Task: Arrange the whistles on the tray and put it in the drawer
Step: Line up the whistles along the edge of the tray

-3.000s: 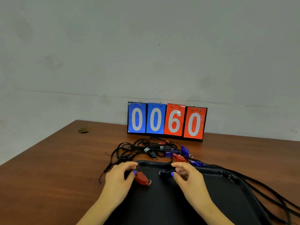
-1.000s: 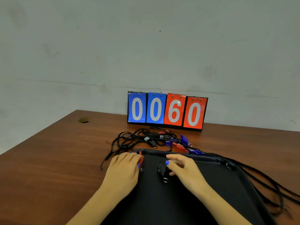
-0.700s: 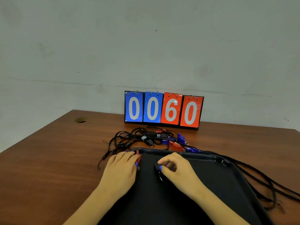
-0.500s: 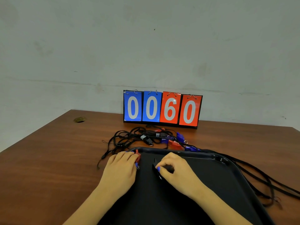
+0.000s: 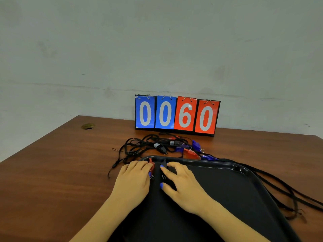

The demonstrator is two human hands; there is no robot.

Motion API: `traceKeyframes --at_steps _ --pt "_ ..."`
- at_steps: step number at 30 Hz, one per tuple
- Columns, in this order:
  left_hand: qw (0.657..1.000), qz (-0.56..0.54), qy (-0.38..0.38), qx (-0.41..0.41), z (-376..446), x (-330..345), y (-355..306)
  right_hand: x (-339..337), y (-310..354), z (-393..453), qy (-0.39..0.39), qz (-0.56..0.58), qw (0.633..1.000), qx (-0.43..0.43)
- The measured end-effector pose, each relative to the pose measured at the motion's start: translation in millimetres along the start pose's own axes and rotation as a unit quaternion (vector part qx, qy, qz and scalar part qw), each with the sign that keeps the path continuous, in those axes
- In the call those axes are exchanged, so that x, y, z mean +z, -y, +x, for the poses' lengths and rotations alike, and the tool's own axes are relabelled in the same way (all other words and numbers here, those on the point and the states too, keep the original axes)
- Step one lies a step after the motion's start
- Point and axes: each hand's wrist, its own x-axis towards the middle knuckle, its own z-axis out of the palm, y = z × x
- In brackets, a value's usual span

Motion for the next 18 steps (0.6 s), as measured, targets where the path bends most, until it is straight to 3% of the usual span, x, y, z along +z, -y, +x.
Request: traceKeyframes --at_steps 18 --pt "1.000 -0.009 -0.003 -0.006 -0.5 -1.9 -1.4 3.3 1.8 2.9 0.033 -0.010 0.999 0.013"
